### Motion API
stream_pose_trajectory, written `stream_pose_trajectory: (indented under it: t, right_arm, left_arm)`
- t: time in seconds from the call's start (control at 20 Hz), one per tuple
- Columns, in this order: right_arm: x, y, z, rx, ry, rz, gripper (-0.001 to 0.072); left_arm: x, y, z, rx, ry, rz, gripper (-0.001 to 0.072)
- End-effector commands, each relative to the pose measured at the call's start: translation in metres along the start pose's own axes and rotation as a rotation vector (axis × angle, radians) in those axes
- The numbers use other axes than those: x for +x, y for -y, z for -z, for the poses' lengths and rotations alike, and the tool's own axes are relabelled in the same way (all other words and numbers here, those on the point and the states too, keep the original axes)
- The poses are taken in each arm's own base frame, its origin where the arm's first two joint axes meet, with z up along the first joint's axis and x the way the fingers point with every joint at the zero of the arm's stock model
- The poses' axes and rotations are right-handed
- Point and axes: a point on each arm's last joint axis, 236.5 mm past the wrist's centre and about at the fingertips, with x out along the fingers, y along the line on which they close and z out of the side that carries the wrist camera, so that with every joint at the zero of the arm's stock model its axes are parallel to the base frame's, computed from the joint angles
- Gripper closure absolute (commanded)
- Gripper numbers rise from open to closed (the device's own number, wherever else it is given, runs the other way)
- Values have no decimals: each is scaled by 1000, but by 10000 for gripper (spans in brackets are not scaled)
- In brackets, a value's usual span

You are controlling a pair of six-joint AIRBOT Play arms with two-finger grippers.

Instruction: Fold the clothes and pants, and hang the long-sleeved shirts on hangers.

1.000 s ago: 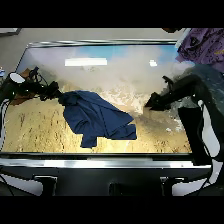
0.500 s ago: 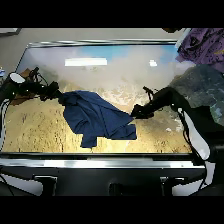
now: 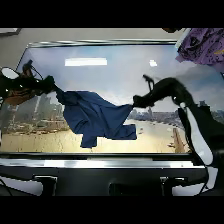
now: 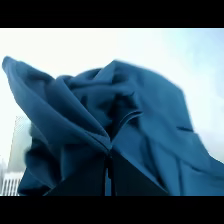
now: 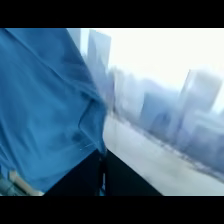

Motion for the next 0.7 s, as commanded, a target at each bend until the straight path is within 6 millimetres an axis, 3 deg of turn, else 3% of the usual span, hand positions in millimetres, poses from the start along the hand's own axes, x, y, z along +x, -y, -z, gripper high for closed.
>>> stream_pose_trajectory:
  t: [0.0,0.1,0.15,0.25,0.35,0.5,0.65]
  right_arm:
    - [-122,-26,-76,-110,311,115,682]
    - [-223,-56,-102,-202,533,210,681]
    - [-275,-74,-102,-249,637,264,681]
    - [-365,-105,-82,-316,808,396,681]
    - [-432,-131,-42,-331,953,471,681]
    - [-493,-158,26,-339,1083,536,681]
    - [-528,-180,78,-350,1183,547,680]
  left_arm:
    - [-75,45,-50,108,198,30,690]
    - [-150,86,-74,216,358,39,690]
    - [-189,107,-76,267,426,43,690]
    - [-267,143,-65,364,572,22,689]
    - [-329,158,-40,385,692,-23,690]
    - [-410,171,10,365,853,-67,690]
    - [-466,180,56,355,979,-77,689]
